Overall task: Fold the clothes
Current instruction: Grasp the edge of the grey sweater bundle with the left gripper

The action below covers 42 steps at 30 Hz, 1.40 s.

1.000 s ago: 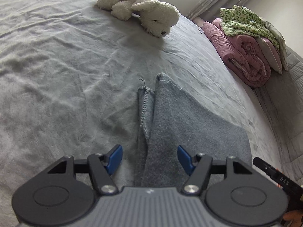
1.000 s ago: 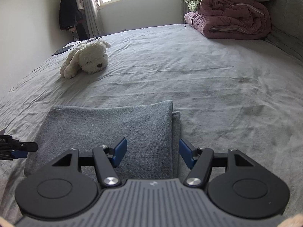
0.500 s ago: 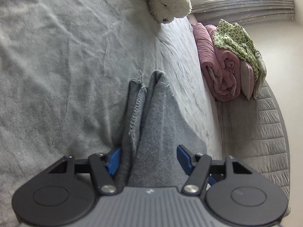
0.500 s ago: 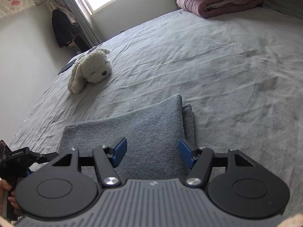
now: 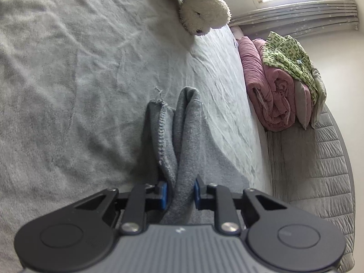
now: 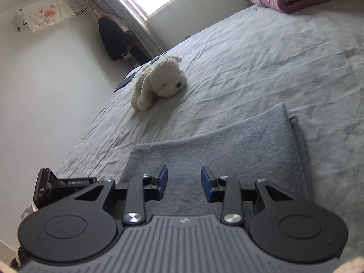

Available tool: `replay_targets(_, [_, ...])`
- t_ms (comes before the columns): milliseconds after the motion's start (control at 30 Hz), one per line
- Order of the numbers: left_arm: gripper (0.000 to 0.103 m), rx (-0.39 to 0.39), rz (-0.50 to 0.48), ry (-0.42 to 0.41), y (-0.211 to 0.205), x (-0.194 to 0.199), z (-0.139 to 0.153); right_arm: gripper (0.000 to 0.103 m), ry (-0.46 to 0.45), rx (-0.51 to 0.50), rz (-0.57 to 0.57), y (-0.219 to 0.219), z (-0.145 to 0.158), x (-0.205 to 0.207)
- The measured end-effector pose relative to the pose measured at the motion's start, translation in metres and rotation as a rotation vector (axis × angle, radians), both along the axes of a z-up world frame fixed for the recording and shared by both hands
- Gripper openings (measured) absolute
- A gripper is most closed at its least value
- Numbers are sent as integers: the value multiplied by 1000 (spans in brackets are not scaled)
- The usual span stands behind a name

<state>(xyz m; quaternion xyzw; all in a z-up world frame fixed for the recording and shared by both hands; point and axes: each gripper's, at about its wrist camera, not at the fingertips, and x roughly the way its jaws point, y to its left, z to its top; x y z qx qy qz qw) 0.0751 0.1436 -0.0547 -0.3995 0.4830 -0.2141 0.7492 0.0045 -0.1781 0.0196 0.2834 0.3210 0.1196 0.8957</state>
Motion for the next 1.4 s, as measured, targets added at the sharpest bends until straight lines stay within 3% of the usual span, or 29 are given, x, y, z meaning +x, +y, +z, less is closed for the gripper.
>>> replay_targets(233, [20, 61, 11, 25, -16, 3, 28, 29, 183, 47, 81, 14, -28, 11])
replay_targets(267, [20, 73, 9, 25, -19, 3, 33, 26, 211, 52, 81, 16, -37, 14])
replay_targets(333, [20, 98, 3, 26, -27, 4, 44, 9, 224, 52, 52, 17, -52, 15])
replay_targets(400, [20, 123, -6, 23, -38, 4, 56, 8, 216, 70, 46, 14, -53, 15])
replay_targets(667, [20, 257, -79, -28, -99, 6, 98, 44, 220, 245, -35, -23, -35, 5])
replay_targets(833, [20, 335, -133, -48, -140, 4, 107, 49, 217, 430, -139, -61, -34, -2])
replay_targets(1000, [21, 387, -173, -33, -172, 2, 101, 53, 265, 688, -236, -92, -53, -15])
replay_targets(1133, [26, 417, -205, -23, -194, 0, 92, 54, 294, 832, -317, -110, -69, -25])
replay_targets(1233, [33, 383, -236, -16, -201, -4, 85, 56, 298, 913, -343, -120, -72, -32])
replay_targets(1400, [35, 224, -291, 2, -210, -10, 86, 59, 305, 942, -354, -126, -73, -42])
